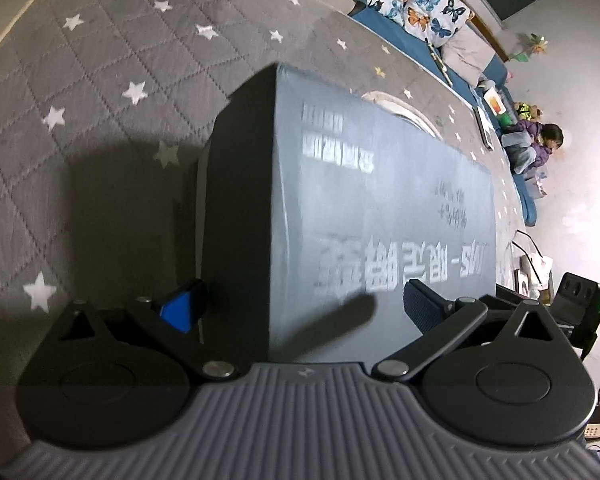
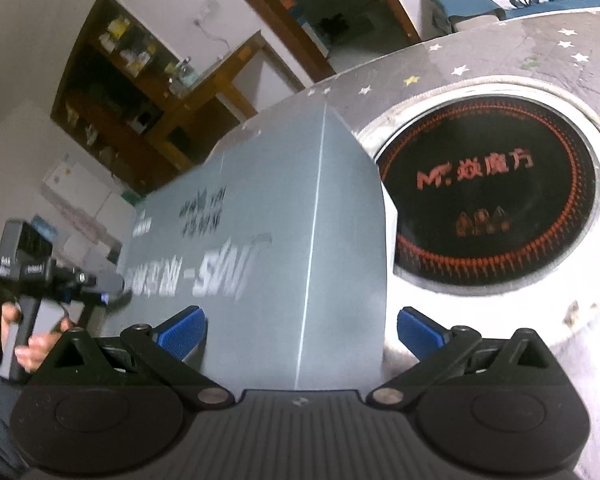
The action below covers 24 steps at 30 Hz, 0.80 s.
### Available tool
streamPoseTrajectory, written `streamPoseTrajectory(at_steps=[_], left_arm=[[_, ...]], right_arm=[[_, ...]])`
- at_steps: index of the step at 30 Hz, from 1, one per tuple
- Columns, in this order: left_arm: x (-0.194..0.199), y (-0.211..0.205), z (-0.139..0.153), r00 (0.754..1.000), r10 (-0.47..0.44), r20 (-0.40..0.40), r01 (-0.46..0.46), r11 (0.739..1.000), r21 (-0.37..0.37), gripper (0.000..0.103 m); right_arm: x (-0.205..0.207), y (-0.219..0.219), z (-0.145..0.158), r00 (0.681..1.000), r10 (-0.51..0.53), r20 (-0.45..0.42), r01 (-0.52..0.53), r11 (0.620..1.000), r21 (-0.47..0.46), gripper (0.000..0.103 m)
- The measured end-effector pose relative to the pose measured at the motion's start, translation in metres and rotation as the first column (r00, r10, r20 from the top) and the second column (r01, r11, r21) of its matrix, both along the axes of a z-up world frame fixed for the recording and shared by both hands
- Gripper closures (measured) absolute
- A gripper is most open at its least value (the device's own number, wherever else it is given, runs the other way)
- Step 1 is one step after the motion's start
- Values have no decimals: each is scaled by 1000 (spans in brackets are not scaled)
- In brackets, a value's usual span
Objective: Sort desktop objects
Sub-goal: 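Lift the lidded box off the table with both grippers, then carry the lidded box beside the induction cooker and lower it with both grippers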
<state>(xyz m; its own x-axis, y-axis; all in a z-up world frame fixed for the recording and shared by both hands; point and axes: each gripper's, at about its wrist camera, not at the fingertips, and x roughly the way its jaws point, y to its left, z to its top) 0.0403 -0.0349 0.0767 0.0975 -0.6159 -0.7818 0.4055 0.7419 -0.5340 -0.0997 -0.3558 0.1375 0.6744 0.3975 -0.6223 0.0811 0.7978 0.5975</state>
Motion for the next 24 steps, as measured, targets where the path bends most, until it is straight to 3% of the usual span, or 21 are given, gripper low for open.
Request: streamPoseTrajectory(at_steps=[15,24], left_arm=[[-11,-10,15,998,-3,66,1,999,43,0],[-18,-7,7,995,3,101,-5,1000,21,0]], right_arm=[[-6,28,34,998,46,35,-43,996,-82,0],[-6,22,20,1000,20,21,-19,999,-36,0]])
